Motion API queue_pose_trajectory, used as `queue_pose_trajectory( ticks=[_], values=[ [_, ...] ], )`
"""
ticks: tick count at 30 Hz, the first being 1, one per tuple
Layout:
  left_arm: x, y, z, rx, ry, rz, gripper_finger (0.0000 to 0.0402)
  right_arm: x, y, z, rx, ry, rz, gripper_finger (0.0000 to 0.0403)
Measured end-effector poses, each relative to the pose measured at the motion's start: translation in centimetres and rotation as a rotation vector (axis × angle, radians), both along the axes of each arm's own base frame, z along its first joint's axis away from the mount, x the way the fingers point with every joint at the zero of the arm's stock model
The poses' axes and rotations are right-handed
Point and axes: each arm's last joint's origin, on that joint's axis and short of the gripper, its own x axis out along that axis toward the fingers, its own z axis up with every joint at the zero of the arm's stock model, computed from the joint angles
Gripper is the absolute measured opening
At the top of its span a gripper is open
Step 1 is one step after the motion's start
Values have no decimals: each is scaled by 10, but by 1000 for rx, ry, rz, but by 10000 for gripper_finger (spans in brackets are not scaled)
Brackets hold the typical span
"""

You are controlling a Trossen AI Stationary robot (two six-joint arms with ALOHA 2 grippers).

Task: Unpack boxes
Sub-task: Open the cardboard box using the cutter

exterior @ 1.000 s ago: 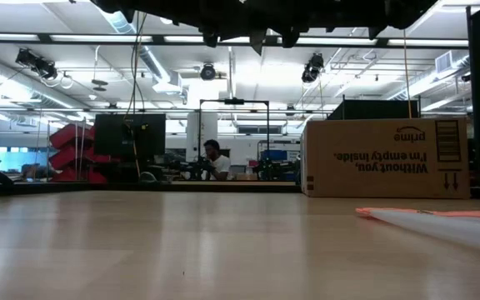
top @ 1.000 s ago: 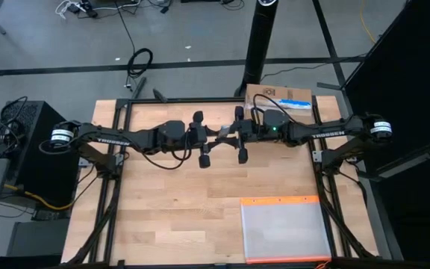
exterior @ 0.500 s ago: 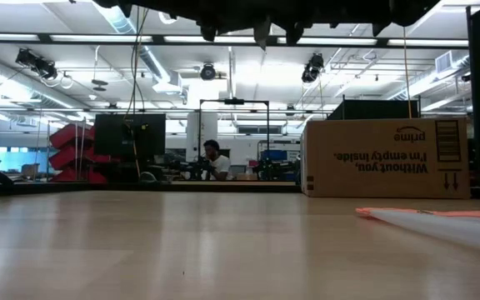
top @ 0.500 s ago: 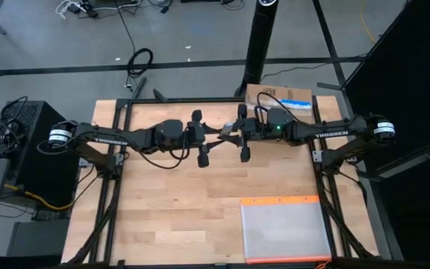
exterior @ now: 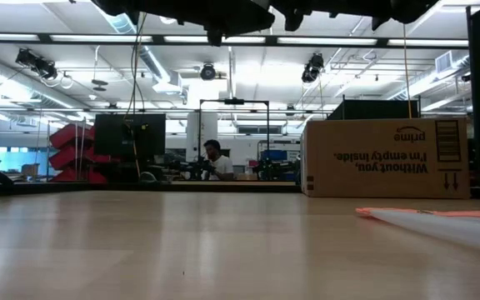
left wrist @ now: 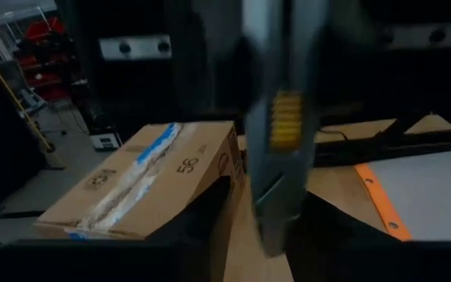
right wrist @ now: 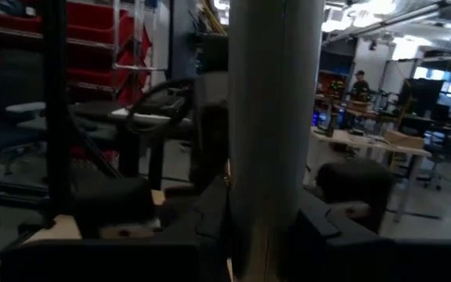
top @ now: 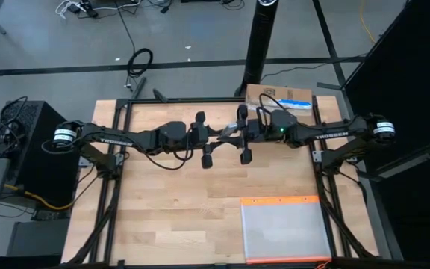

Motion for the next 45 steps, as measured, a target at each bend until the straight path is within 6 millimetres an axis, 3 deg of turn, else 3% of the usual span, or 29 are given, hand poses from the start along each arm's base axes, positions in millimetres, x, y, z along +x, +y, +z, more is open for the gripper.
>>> queue_pose_trajectory(
  ticks=[11, 20, 26, 41, 45],
  values=[
    [0, -3, 1, -18, -13, -15, 30, 0, 1, -2, 15, 24, -31, 76],
    [-9, -3, 2, -17, 49, 8, 34, 1, 0, -8, 11, 104, -38, 68],
    [-9, -3, 6, -19, 26, 13, 30, 1, 0, -12, 13, 133, -47, 86],
    [-10, -4, 10, -22, -5, -21, 35, 1, 0, -10, 10, 105, -34, 61],
    [-10, -4, 10, -26, -8, -21, 29, 1, 0, -10, 9, 100, -35, 77]
  ],
)
